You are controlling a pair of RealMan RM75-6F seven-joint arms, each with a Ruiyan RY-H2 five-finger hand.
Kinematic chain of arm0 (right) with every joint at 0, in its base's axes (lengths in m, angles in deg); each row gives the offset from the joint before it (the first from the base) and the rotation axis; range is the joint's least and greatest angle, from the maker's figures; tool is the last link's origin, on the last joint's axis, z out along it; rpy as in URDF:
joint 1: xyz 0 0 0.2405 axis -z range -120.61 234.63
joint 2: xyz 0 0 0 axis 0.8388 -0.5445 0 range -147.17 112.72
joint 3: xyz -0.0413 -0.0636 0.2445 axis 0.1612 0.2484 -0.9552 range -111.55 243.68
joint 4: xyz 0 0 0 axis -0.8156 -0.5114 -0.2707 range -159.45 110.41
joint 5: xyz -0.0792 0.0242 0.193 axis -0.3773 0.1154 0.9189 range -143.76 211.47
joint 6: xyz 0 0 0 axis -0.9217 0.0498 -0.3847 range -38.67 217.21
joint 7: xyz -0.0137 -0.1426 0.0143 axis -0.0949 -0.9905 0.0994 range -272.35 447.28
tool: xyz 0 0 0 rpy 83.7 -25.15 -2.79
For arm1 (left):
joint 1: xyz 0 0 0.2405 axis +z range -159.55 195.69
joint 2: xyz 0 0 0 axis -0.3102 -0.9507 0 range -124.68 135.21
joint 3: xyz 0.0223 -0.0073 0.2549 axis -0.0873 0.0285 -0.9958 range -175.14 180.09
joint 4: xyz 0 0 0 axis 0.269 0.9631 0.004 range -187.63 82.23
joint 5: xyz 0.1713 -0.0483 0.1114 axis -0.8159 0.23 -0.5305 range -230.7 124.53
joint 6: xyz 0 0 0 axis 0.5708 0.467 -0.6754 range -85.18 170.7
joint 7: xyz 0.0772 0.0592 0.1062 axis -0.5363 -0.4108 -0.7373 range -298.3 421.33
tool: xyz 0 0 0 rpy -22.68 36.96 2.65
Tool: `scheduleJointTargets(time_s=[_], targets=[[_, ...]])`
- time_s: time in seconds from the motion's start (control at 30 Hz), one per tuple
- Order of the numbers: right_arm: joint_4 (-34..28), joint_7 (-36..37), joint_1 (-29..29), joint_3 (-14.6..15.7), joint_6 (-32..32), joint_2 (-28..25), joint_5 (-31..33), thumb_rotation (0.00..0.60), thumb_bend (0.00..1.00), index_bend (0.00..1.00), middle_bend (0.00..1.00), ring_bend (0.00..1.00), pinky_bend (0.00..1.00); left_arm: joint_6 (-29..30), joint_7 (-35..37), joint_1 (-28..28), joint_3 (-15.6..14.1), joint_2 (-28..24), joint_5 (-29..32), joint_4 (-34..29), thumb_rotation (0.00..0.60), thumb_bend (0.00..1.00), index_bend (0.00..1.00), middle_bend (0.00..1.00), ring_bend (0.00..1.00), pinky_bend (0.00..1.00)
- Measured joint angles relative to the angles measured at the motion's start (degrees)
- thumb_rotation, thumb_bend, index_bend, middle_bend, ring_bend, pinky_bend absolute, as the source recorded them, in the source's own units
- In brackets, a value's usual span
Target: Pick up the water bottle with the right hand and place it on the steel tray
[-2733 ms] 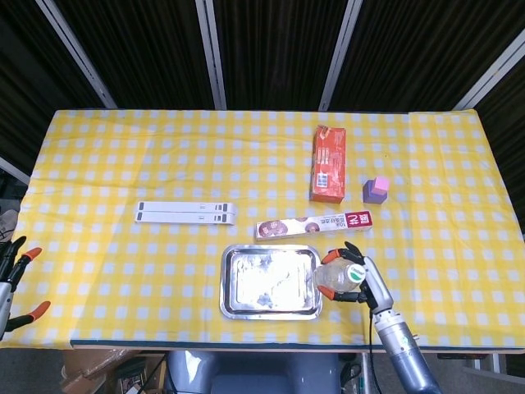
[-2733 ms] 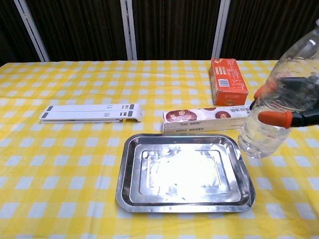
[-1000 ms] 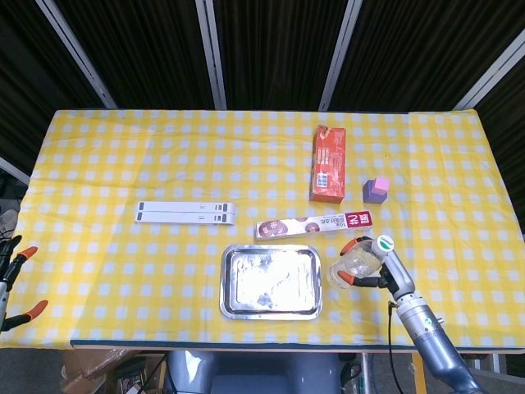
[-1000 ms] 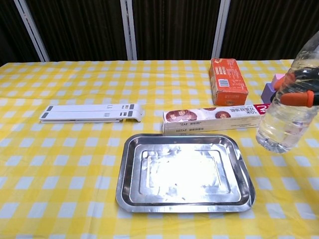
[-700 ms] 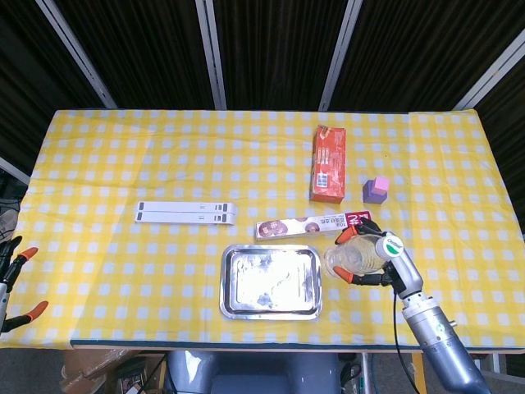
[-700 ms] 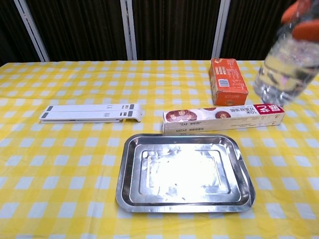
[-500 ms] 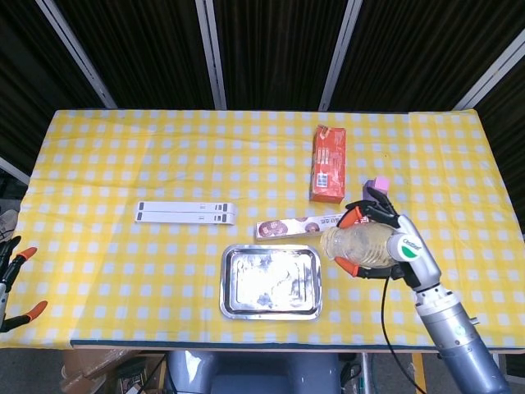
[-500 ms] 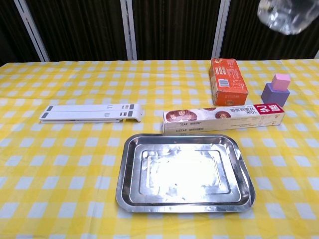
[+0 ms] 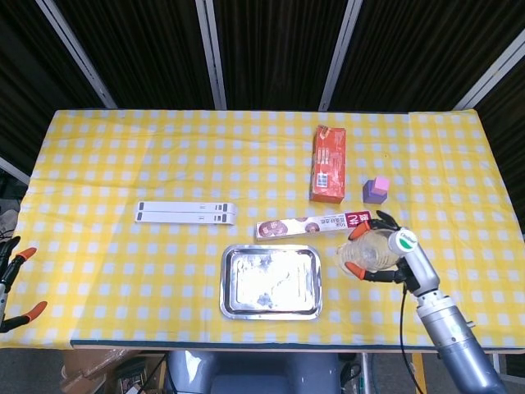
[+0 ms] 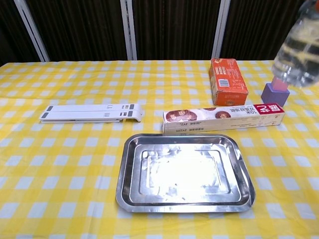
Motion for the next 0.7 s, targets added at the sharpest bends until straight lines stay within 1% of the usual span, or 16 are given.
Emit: scheduleJointTargets(time_s=[0.13,0.2,0.3,0.43,0.57,0.7], targets=[[6.2,1.28,0.03,3.39,-1.36,6.53,-0.87,0.6,0.82,0.79,0.6,0.27,0.0,-0.06,-0.11,-0.03,0.07,0.06,0.13,0.01,0.6,0.2,0.15,0.0,0.0,0.0],[8.97,2.62,0.06,4.43,-1.79,8.82,-1.95,0.6,0.82,0.79,0.6,0.27,0.0,-0.15,-0.14,-0.08,0.14,0.07,0.27,0.01,0.6,0.2,0.15,0.0,0.0,0.0],[10.89,3.55,0.07,5.0,-1.62,10.55,-3.62,0.6,0.82,0.79,0.6,0.27,0.0,-0.13,-0.13,-0.1,0.2,0.1,0.3,0.01,0.6,0.2,0.15,0.0,0.0,0.0],[10.96,1.8,-0.17,4.92,-0.6,11.72,-4.48,0.6,0.82,0.79,0.6,0.27,0.0,-0.26,-0.39,-0.13,0.1,0.18,0.18,-0.06,0.6,0.2,0.15,0.0,0.0,0.0],[9.59,-1.48,-1.38,4.26,-0.25,13.36,-4.29,0.6,0.82,0.79,0.6,0.27,0.0,-0.22,-0.72,-0.13,-0.04,0.26,-0.17,-0.17,0.6,0.2,0.15,0.0,0.0,0.0],[7.49,-6.79,-3.52,3.98,-0.43,17.35,-3.42,0.6,0.82,0.79,0.6,0.27,0.0,-0.32,-0.57,-0.18,-0.03,0.25,-0.13,-0.07,0.6,0.2,0.15,0.0,0.0,0.0]])
